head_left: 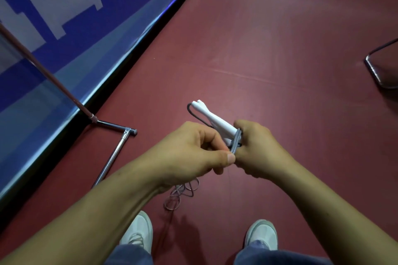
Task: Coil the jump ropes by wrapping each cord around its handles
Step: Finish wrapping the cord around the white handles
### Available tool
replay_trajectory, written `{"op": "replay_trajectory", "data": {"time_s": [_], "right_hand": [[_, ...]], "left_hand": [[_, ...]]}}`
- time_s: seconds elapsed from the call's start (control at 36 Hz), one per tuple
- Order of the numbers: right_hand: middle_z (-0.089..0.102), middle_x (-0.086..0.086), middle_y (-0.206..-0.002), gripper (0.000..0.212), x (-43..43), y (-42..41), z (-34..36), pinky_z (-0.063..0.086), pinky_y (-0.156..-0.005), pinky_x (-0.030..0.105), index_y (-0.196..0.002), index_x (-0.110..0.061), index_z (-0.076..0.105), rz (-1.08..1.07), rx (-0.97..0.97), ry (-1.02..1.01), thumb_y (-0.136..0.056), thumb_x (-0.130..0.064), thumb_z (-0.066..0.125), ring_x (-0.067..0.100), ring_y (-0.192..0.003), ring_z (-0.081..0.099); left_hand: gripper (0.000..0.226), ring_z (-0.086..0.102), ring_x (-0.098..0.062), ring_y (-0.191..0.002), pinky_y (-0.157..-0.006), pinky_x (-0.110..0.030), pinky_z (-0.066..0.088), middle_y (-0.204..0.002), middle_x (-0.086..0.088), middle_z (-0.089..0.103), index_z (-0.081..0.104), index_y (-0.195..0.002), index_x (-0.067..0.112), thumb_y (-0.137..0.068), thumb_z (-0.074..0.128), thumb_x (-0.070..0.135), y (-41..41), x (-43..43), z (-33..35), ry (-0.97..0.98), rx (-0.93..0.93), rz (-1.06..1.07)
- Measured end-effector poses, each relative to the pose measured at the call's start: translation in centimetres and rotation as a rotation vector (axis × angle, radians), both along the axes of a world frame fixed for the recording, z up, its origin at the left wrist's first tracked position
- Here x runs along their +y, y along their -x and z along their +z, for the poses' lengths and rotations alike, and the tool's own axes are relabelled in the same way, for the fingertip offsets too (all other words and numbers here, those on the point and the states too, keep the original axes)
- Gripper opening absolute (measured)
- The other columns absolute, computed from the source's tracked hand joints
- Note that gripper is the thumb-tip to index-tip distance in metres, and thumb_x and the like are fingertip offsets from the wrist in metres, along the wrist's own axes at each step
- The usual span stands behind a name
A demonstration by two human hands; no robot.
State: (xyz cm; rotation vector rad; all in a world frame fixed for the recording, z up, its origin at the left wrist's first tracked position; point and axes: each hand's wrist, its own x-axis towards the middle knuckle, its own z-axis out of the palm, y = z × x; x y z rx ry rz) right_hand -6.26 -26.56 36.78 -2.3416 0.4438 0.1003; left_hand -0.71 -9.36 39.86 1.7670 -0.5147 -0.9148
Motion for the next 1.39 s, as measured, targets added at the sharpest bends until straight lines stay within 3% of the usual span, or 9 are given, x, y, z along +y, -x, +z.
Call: {"op": "replay_trajectory", "data": {"time_s": [0.14,0.31,0.44,0.56,0.78,0.97,1.17,1.31,1.39], "right_hand": [[0.051,0.017,-0.065,0.028,0.4,-0.1,0.5,0.039,-0.036,0.029,-0.078,-0.009,0.039,-0.029,0.034,-0.108,-0.083,-0.01,0.067,0.022,-0.042,0.039],[0.045,0.003,-0.064,0.027,0.8,-0.3,0.3,0.028,-0.048,0.033,-0.074,-0.012,0.039,0.036,-0.055,0.13,-0.079,-0.016,0.065,0.021,-0.061,0.033],[0.048,0.008,-0.059,0.022,0.3,0.2,2.1,0.035,-0.039,0.03,-0.094,-0.004,0.059,-0.004,-0.03,-0.34,-0.08,-0.009,0.076,0.02,-0.041,0.037],[0.043,0.01,-0.058,0.022,0.6,0.7,2.6,0.033,-0.041,0.03,-0.087,0.002,0.057,-0.026,-0.012,-0.588,-0.081,-0.003,0.078,0.019,-0.043,0.033],[0.031,0.006,-0.054,0.013,1.1,1.1,3.3,0.028,-0.043,0.022,-0.086,-0.002,0.057,0.001,-0.013,-0.899,-0.087,0.007,0.067,0.015,-0.039,0.025],[0.031,0.005,-0.051,0.02,1.2,1.3,4.0,0.028,-0.041,0.019,-0.081,0.009,0.051,0.074,-0.029,-1.116,-0.078,-0.002,0.067,0.012,-0.034,0.023],[0.035,-0.001,-0.049,0.023,1.6,2.0,4.2,0.024,-0.038,0.016,-0.068,-0.016,0.058,0.146,-0.01,-1.32,-0.084,0.0,0.059,0.005,-0.033,0.025],[0.034,0.001,-0.054,0.014,1.9,2.1,4.0,0.029,-0.036,0.014,-0.078,-0.016,0.064,0.205,0.042,-1.518,-0.081,-0.003,0.06,0.001,-0.034,0.029],[0.033,0.0,-0.056,0.023,2.1,1.9,4.0,0.029,-0.034,0.013,-0.083,-0.018,0.069,0.234,0.076,-1.575,-0.084,-0.002,0.053,-0.001,-0.035,0.029]], "left_hand": [[0.016,0.048,-0.024,-0.061,-0.062,-0.041,0.037,-0.065,-0.006,0.07,0.072,-0.073,0.015,-0.088,0.076,0.016,0.0,0.0,0.0,0.017,0.004,-0.023],[0.015,0.046,-0.019,-0.057,-0.059,-0.035,0.036,-0.062,-0.003,0.067,0.071,-0.075,0.012,-0.09,0.074,0.013,0.3,-0.3,-0.2,0.071,-0.014,-0.018],[0.022,0.043,-0.018,-0.054,-0.051,-0.028,0.035,-0.063,-0.009,0.063,0.072,-0.071,0.018,-0.091,0.073,0.008,-0.6,0.8,-0.5,0.134,0.021,0.003],[0.02,0.042,-0.017,-0.051,-0.048,-0.024,0.034,-0.062,-0.01,0.059,0.071,-0.074,0.013,-0.092,0.069,0.004,-1.5,1.2,-0.5,0.169,0.097,0.018],[0.025,0.042,-0.019,-0.05,-0.049,-0.027,0.038,-0.057,-0.014,0.048,0.069,-0.069,0.015,-0.087,0.072,0.032,-2.5,1.6,-1.3,0.192,0.092,-0.036],[0.024,0.038,-0.013,-0.043,-0.045,-0.024,0.031,-0.053,-0.009,0.05,0.068,-0.062,0.019,-0.083,0.069,0.031,-2.5,1.1,-0.9,0.27,0.264,-0.053],[0.024,0.045,-0.017,-0.049,-0.047,-0.025,0.037,-0.055,-0.007,0.055,0.067,-0.068,0.01,-0.077,0.076,0.03,-2.7,0.5,-1.1,0.265,0.133,0.017],[0.052,0.043,-0.019,-0.054,-0.051,-0.031,0.035,-0.084,-0.033,0.054,0.055,-0.109,-0.008,-0.077,0.081,0.024,-2.6,0.4,-0.9,0.29,0.078,0.081],[0.065,0.043,-0.019,-0.057,-0.051,-0.031,0.036,-0.119,-0.029,0.053,0.052,-0.135,0.021,-0.077,0.081,0.024,-2.4,0.4,-0.9,0.361,0.114,0.085]]}}
